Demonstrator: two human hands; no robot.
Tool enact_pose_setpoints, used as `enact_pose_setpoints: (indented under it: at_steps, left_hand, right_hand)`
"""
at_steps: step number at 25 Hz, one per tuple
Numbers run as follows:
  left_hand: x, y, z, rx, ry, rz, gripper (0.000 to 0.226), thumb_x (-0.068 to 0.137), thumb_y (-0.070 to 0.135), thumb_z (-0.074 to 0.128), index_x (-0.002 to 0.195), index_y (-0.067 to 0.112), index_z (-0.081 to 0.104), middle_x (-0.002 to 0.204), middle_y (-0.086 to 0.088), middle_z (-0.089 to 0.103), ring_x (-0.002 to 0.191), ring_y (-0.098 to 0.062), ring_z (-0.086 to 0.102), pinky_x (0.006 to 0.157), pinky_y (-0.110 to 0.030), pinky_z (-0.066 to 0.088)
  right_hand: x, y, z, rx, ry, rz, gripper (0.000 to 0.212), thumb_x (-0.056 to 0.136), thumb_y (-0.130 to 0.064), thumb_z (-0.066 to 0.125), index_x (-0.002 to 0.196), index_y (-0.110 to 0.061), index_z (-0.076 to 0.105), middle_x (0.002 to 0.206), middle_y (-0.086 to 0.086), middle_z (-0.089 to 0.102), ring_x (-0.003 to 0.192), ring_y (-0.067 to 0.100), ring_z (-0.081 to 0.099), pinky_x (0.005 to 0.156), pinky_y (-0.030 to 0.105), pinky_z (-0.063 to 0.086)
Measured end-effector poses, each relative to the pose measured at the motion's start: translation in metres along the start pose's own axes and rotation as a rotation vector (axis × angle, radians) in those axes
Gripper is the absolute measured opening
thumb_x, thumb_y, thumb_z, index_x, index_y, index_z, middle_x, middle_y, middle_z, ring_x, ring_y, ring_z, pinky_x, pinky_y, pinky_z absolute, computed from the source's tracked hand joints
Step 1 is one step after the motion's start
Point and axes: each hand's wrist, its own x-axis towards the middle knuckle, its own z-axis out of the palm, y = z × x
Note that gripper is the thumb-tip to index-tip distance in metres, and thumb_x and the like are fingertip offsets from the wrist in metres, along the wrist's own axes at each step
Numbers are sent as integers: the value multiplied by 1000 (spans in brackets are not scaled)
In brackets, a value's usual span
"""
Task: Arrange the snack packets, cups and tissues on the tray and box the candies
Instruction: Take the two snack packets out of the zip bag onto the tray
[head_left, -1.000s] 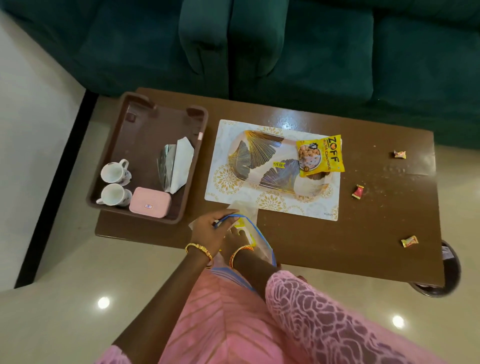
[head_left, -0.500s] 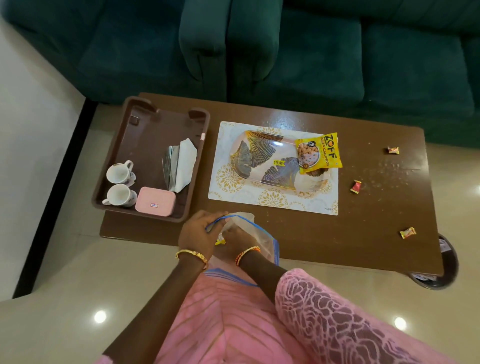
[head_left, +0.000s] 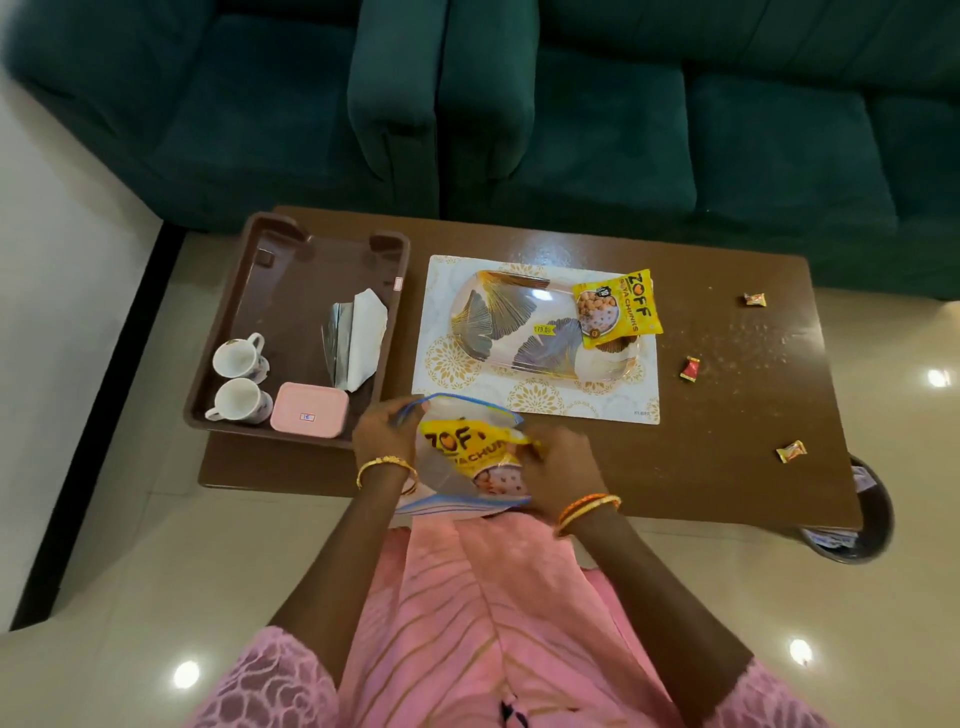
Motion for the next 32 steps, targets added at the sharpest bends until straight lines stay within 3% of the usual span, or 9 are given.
enact_pose_setpoints:
  at_steps: [5, 9, 12, 14, 18, 21, 24, 28, 32]
  left_hand:
    - [0, 31, 3, -121, -110, 21, 26, 82, -1, 54, 93, 15, 72, 107, -14, 70, 91, -21, 61, 77, -23, 47]
    - [-8, 60, 13, -191, -348, 24, 32, 84, 7, 48, 72, 22, 73, 87, -17, 66, 75, -22, 56, 74, -33, 46]
    - [-11, 77, 22, -156, -557, 32, 41, 80, 54, 57, 59, 20, 63, 54, 5, 56, 53, -6, 49, 57, -20, 42]
    - [-10, 82, 31, -117, -646, 68, 38, 70, 61, 59, 58, 26, 59, 42, 17, 52, 43, 5, 46, 47, -7, 36]
    - [1, 83, 45, -113, -656, 21, 18, 77, 33, 71, 92, 24, 70, 91, 7, 70, 86, 0, 62, 72, -17, 45]
    - [12, 85, 50, -126, -723, -18, 8, 77, 24, 72, 84, 28, 73, 90, 11, 72, 88, -1, 64, 72, -16, 49]
    - [23, 87, 56, -19, -830, -32, 12, 75, 20, 74, 86, 25, 72, 94, 4, 72, 95, -11, 65, 84, -25, 51]
    - [32, 98, 76, 64, -871, -11, 15, 74, 15, 75, 89, 18, 73, 97, -4, 71, 97, -17, 63, 83, -24, 50]
    - [44, 101, 90, 205, -632, -30, 38, 67, 23, 82, 102, 15, 68, 103, -2, 64, 98, -16, 56, 83, -28, 42]
  right_hand:
    - [10, 26, -47, 1145, 62, 340, 23, 93, -2, 47, 106, -8, 65, 110, 15, 66, 97, 30, 65, 94, 49, 50]
    - [22, 43, -53, 1399, 14, 432, 28, 97, -15, 41, 122, -14, 55, 107, 7, 69, 97, 30, 66, 83, 47, 55]
    - [33, 45, -47, 1506, 8, 384, 24, 98, -15, 40, 111, -19, 59, 92, -1, 75, 84, 23, 72, 66, 41, 61]
    - [44, 46, -39, 1533, 59, 341, 27, 98, -10, 39, 118, -15, 56, 93, 0, 74, 88, 23, 69, 74, 44, 58]
    - [54, 52, -35, 1553, -21, 361, 34, 94, -6, 41, 127, -9, 50, 102, 7, 71, 92, 27, 67, 76, 44, 57]
    - [60, 68, -59, 1479, -90, 301, 35, 83, -11, 53, 118, -13, 58, 99, 5, 74, 88, 23, 70, 73, 40, 59]
    - [75, 92, -85, 1149, -33, 317, 51, 69, -14, 75, 118, -16, 60, 113, 12, 68, 104, 28, 66, 88, 46, 54]
    - [97, 103, -85, 821, -286, 269, 35, 73, -5, 76, 104, -18, 65, 115, 17, 67, 105, 31, 64, 90, 44, 54]
    - [120, 148, -94, 874, 36, 417, 33, 69, -4, 79, 98, -17, 66, 108, 16, 69, 101, 31, 65, 93, 52, 52]
